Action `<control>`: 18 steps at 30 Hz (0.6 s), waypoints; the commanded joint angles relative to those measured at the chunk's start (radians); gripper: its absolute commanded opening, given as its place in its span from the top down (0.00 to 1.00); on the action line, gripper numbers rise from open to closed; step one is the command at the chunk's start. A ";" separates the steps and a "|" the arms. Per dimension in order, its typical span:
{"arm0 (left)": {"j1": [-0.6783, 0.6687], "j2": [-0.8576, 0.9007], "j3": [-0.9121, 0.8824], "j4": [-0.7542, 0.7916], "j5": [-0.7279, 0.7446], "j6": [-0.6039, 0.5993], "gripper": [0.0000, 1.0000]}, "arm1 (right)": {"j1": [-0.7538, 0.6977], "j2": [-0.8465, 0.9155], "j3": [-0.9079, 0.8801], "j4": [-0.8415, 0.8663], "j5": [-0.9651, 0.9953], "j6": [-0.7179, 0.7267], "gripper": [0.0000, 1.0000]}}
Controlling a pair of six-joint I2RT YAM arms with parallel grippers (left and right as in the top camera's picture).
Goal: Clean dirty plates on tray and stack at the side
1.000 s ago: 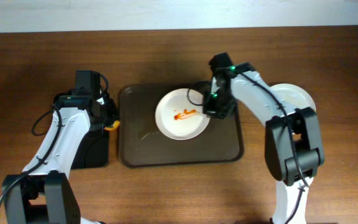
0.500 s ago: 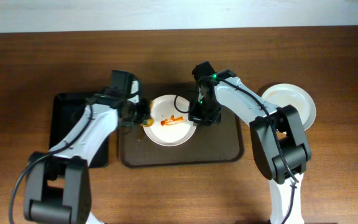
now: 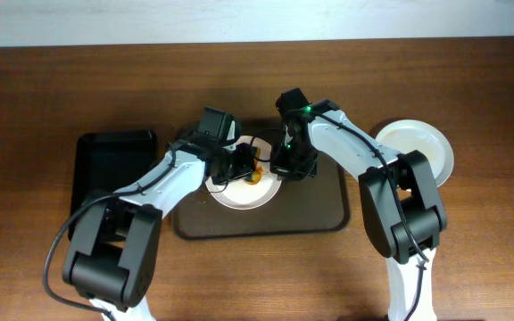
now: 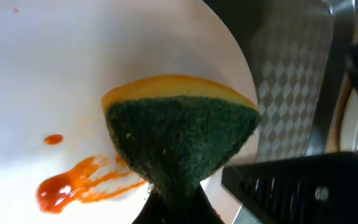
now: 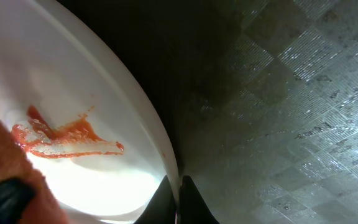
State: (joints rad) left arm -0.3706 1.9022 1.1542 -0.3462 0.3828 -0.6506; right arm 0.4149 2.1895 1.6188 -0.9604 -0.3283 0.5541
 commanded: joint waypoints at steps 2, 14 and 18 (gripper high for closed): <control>-0.008 0.019 0.011 0.031 0.030 -0.128 1.00 | -0.001 0.009 -0.006 -0.004 0.000 0.012 0.96; -0.008 0.097 0.011 0.067 0.064 -0.085 1.00 | -0.001 0.009 -0.006 -0.010 0.003 0.012 0.96; 0.010 0.097 0.011 -0.009 0.023 -0.016 1.00 | -0.001 0.009 -0.006 -0.011 0.003 0.012 0.96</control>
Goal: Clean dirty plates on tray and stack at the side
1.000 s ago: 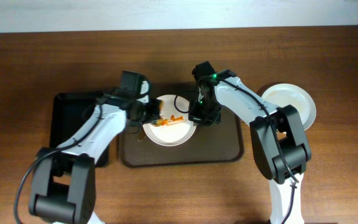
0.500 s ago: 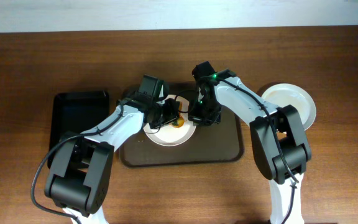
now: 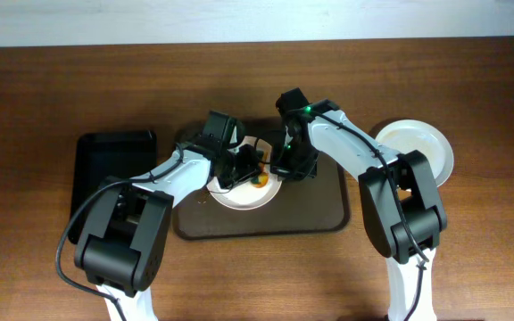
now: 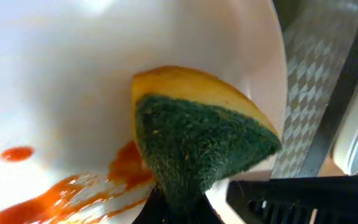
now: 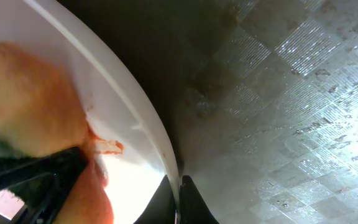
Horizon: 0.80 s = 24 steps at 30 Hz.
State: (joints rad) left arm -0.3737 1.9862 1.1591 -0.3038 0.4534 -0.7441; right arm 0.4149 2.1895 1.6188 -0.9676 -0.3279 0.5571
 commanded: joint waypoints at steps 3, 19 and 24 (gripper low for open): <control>0.050 0.011 0.006 -0.087 -0.058 0.137 1.00 | -0.001 0.009 -0.006 -0.004 0.003 0.009 0.96; 0.138 -0.176 0.007 -0.177 0.031 0.642 1.00 | -0.001 0.009 -0.006 -0.011 0.010 0.009 0.96; 0.138 -0.189 0.006 -0.187 0.037 1.013 1.00 | -0.001 0.009 -0.006 -0.012 0.010 0.009 0.96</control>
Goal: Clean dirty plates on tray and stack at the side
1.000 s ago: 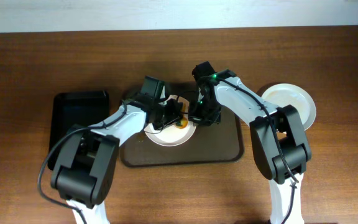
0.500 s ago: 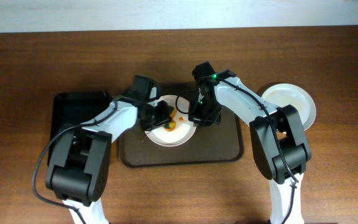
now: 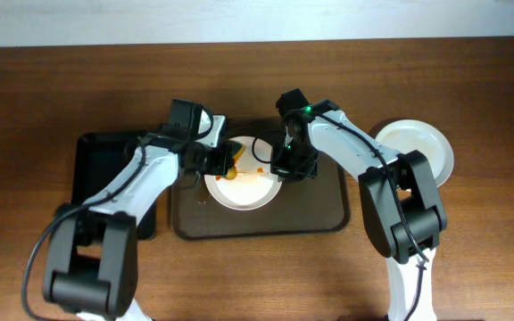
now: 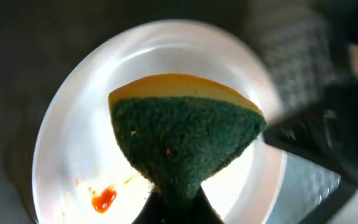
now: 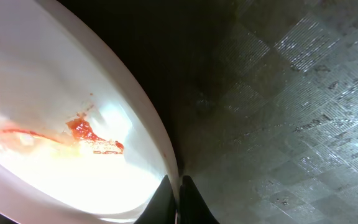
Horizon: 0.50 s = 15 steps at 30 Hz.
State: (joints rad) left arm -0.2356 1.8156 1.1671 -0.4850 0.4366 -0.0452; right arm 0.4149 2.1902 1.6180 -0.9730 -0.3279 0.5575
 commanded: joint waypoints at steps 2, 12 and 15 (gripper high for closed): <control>-0.005 -0.005 -0.002 -0.011 0.054 0.359 1.00 | -0.001 0.008 -0.005 -0.006 0.010 0.009 0.96; -0.040 0.024 -0.004 -0.074 0.054 0.705 0.71 | -0.001 0.008 -0.005 -0.007 0.010 0.009 0.96; -0.040 0.024 -0.004 -0.077 0.054 0.704 1.00 | -0.001 0.008 -0.005 -0.007 0.010 0.009 0.96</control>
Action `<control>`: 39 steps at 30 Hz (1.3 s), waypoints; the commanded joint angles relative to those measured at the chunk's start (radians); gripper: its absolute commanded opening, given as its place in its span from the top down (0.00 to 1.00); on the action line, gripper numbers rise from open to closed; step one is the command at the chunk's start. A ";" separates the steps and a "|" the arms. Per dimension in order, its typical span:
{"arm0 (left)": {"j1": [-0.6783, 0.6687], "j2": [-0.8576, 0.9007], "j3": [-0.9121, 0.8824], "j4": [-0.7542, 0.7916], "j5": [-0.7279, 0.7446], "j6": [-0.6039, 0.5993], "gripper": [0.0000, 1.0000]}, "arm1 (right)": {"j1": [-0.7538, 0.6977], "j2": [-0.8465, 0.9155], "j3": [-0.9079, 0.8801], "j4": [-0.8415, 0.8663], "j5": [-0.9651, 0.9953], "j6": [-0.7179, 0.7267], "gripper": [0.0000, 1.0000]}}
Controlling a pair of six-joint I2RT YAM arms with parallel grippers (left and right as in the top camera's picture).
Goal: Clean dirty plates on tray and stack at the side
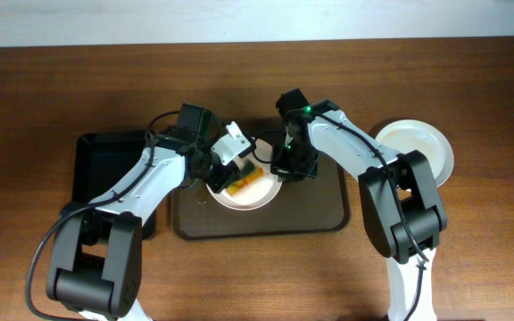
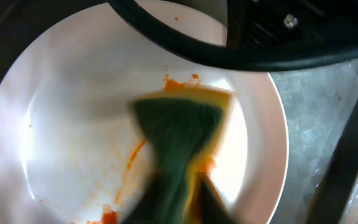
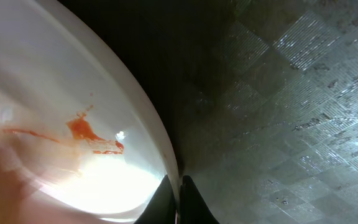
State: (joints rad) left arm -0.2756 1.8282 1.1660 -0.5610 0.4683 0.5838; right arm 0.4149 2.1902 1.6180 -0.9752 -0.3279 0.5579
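A white dirty plate (image 1: 239, 193) smeared with orange-red sauce (image 2: 131, 163) lies on the brown tray (image 1: 315, 214). My left gripper (image 1: 232, 174) is shut on a green and yellow sponge (image 2: 182, 127), which is over the middle of the plate and blurred. My right gripper (image 3: 174, 182) is shut on the plate's right rim (image 3: 157, 134). More sauce (image 3: 82, 130) shows inside that rim. A clean white plate (image 1: 418, 147) sits on the table to the right of the tray.
A black bin (image 1: 110, 169) stands left of the tray. The tray's textured floor (image 3: 291, 112) lies right of the held rim. The wooden table (image 1: 471, 259) extends around the tray.
The left gripper has moved with the sponge from the plate's upper left edge to over its middle. The right gripper still holds the rim in the same place.
The sponge was on the plate's right side by a sauce smear, then right on that smear. After that it stood back at the plate's upper left. Now it is over the middle again. The sauce is spread thinner. The right gripper held the rim throughout.
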 commanded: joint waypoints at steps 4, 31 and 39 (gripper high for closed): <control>0.000 0.012 -0.003 -0.001 0.022 0.075 1.00 | -0.001 0.008 -0.005 -0.009 0.010 0.008 0.96; 0.045 0.011 0.000 0.006 0.093 -0.023 0.88 | -0.001 0.008 -0.005 -0.013 0.010 0.008 0.96; 0.045 0.011 0.000 0.002 0.093 -0.023 0.83 | -0.001 0.008 -0.005 -0.012 0.010 0.008 0.96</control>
State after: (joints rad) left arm -0.2325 1.8282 1.1660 -0.5579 0.5373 0.5709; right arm 0.4149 2.1902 1.6180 -0.9829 -0.3279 0.5648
